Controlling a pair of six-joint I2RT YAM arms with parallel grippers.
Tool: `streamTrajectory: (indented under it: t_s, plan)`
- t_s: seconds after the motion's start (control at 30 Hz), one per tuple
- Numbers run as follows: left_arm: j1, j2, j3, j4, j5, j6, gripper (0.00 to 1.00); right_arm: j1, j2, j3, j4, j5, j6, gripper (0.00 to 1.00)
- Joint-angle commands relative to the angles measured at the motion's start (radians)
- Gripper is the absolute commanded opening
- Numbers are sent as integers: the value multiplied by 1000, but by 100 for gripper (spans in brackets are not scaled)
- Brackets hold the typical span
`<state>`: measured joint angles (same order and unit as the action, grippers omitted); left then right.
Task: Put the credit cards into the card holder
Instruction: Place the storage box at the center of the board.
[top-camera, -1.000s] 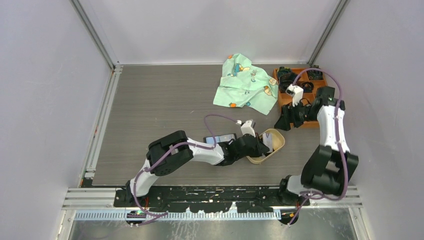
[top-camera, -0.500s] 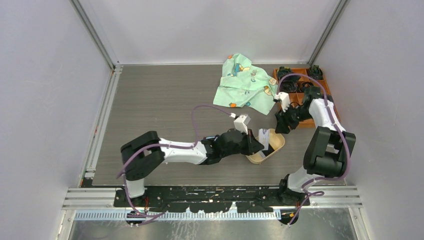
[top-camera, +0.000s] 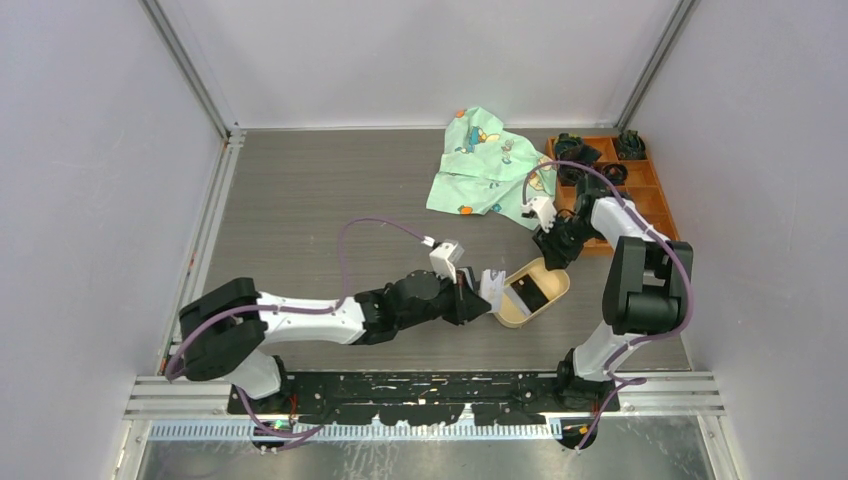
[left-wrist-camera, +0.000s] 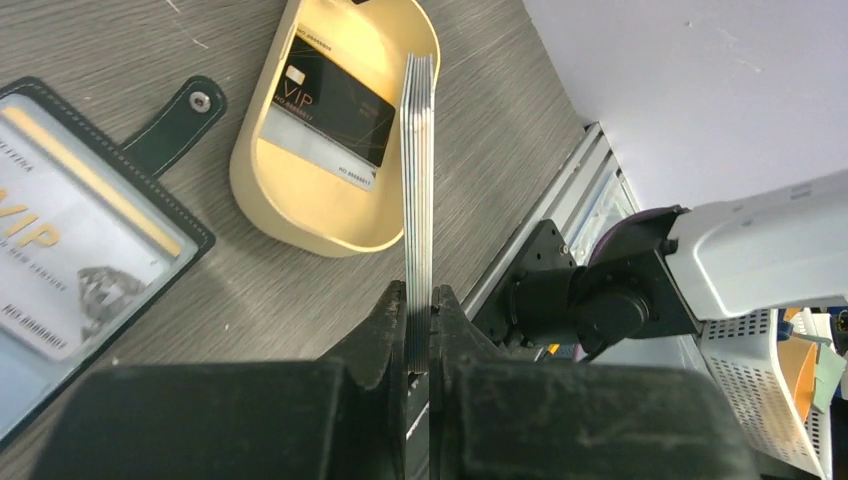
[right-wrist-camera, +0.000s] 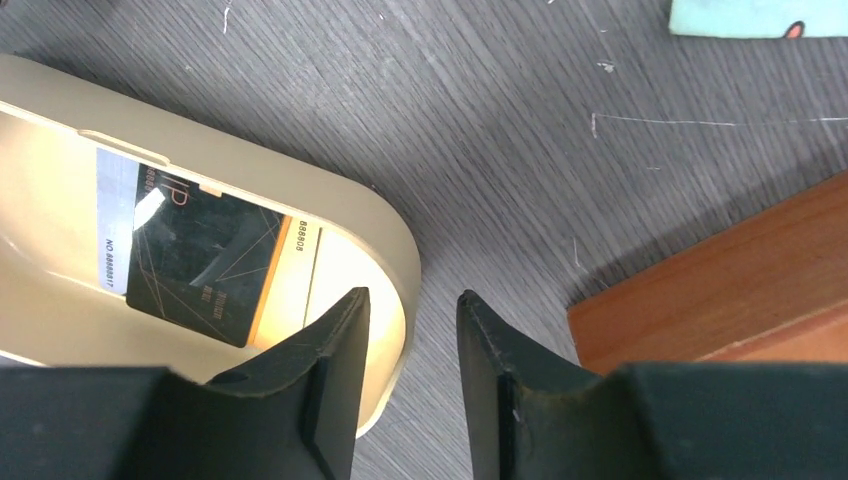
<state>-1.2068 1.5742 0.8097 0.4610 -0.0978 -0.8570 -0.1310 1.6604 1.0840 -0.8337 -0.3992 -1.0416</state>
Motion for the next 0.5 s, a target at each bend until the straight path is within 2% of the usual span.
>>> streamTrajectory:
  t_s: [0.0, 0.1, 0.2, 0.47]
  plan:
    - [2, -131, -51, 45, -38, 40, 0, 11, 21, 17, 3, 10, -31, 37]
    - [2, -180, -91, 34, -56, 43, 0, 14, 38, 38, -44, -14, -55, 18]
    - [2, -222, -120, 21, -69, 46, 0, 13, 26, 51, -99, -27, -89, 6]
    - [2, -370, -144, -95, -109, 95, 0, 10, -112, 113, -279, -53, -126, 1]
